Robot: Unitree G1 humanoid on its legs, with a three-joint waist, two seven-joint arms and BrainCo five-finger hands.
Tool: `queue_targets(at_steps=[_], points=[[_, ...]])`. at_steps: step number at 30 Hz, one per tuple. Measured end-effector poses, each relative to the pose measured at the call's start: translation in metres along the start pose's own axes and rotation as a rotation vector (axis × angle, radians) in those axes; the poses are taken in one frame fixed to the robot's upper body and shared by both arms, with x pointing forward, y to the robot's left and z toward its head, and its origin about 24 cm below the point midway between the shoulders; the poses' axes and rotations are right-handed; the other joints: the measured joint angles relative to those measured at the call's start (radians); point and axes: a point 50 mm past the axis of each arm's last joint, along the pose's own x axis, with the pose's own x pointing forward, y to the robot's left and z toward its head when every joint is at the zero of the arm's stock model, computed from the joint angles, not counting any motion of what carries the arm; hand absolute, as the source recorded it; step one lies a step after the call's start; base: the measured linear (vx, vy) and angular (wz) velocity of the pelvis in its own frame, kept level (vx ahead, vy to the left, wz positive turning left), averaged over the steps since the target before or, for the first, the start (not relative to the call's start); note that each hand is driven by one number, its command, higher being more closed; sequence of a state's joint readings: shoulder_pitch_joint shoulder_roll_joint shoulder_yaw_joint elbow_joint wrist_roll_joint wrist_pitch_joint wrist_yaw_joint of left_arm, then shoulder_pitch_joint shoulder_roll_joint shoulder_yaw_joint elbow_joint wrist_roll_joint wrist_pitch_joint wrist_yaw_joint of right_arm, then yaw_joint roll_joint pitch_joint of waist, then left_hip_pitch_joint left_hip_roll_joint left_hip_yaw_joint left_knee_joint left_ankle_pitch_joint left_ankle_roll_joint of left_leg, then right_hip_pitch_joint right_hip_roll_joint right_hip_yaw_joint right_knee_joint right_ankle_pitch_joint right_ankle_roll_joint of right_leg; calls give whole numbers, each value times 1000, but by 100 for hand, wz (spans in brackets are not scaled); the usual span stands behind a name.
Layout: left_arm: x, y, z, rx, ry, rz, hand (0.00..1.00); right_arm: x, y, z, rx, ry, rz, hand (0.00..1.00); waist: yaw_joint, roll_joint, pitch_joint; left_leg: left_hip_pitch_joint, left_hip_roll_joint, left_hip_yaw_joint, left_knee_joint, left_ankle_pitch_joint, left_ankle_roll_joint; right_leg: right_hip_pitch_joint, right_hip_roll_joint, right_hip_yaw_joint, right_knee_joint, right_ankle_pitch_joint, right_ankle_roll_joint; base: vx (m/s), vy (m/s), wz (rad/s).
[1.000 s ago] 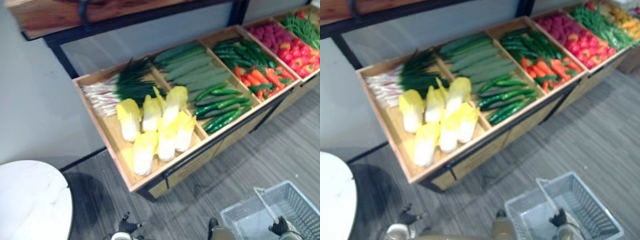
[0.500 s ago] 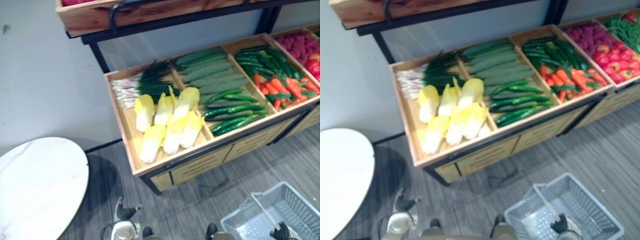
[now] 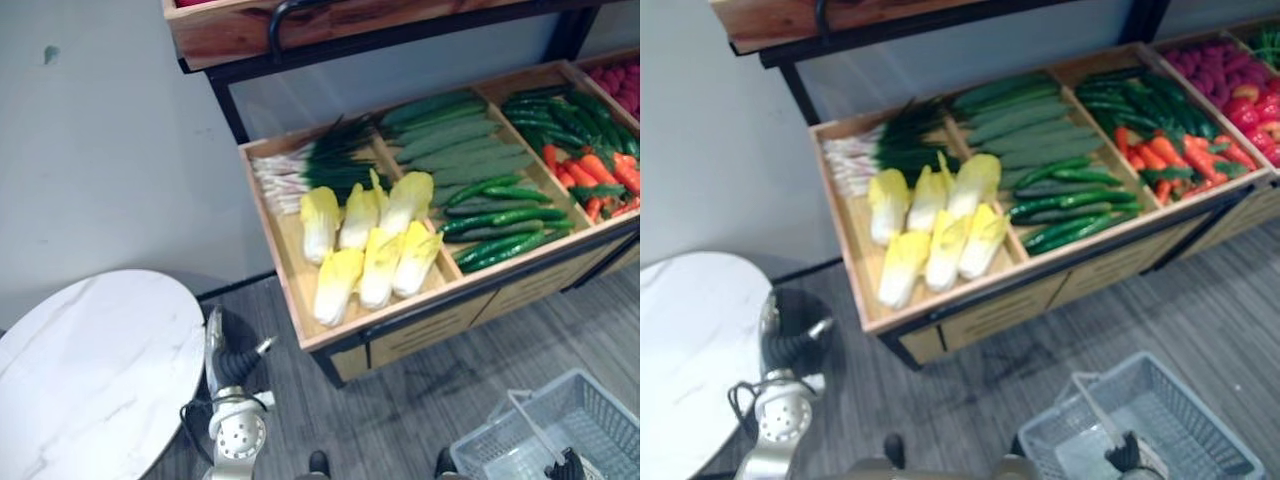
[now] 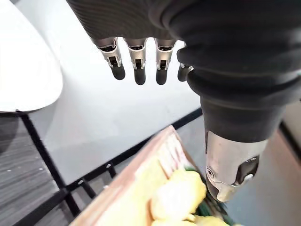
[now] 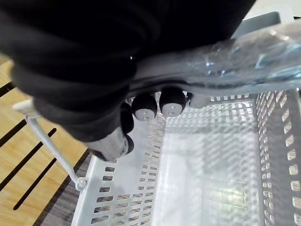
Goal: Pick vegetable in the basket
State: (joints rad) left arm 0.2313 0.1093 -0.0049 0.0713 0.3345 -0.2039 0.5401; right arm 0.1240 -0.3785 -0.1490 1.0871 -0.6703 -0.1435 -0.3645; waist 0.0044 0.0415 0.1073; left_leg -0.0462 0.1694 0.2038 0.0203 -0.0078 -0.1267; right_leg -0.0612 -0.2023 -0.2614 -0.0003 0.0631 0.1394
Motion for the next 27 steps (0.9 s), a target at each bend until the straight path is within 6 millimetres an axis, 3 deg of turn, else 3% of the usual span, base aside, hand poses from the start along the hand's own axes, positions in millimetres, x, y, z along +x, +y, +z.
queue_targets(at_steps=[7,10,15,19,27], points=[[3,-16,20,-47,-74,-83,0,1,2,6,-31,-27,16,100,-6,-4,-16,22,10,30,-2,-13,-9,1,14,35,-16,6,-6,24,-11,-16],[14,-25,22,-45,-73,-89,0,2,3,11,-58,-53,22,100,-19,-5,-21,32,16,47,-2,-16,-10,0,21,52,-20,10,-10,-11,-15,-19],[21,-44,-7,31,97,-89,0,3,3,18,-77,-88,21,100,-33,-4,-29,54,32,99,-2,-23,-20,-3,43,99,-54,32,-20,-19,-24,-30],[22,-45,-24,80,200,-51,0,3,3,19,-80,-86,21,100,-58,-5,-31,65,37,119,-2,-28,-27,-1,49,115,-69,42,-19,-6,-14,-18],[25,-46,-35,130,267,2,0,2,6,20,-107,-99,27,100,-60,-15,-37,70,37,139,-2,-30,-29,0,54,133,-93,65,-18,2,-9,-8]])
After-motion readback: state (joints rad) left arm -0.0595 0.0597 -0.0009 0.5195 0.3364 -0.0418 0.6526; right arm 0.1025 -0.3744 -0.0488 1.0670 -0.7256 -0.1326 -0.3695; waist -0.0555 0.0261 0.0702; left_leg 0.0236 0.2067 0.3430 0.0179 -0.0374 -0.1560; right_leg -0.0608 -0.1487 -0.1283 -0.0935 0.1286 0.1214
